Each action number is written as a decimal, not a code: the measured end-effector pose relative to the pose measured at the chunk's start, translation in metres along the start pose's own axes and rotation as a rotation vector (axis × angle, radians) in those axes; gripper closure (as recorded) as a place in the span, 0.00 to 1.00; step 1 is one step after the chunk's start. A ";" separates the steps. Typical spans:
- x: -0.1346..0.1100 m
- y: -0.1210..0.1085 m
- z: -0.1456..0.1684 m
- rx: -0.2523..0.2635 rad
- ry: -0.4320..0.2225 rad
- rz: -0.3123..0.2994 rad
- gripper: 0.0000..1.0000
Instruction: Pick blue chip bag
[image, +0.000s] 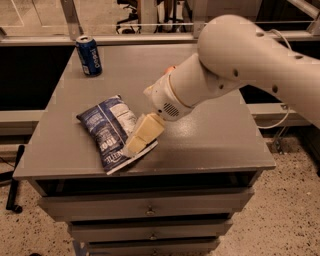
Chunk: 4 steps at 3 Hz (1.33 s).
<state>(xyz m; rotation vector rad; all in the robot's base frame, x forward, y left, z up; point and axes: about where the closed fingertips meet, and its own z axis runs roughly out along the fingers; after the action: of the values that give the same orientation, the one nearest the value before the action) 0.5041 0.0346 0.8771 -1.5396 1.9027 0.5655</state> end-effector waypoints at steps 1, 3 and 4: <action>-0.005 -0.003 0.028 -0.006 -0.062 0.027 0.00; 0.004 -0.007 0.048 0.005 -0.118 0.085 0.49; 0.001 -0.008 0.038 0.019 -0.135 0.104 0.72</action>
Offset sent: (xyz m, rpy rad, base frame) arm 0.0178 0.0355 -0.0589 0.1534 0.0628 -0.0659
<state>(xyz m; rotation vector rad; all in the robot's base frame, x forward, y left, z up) 0.5195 0.0579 0.8495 -1.3612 1.8871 0.6770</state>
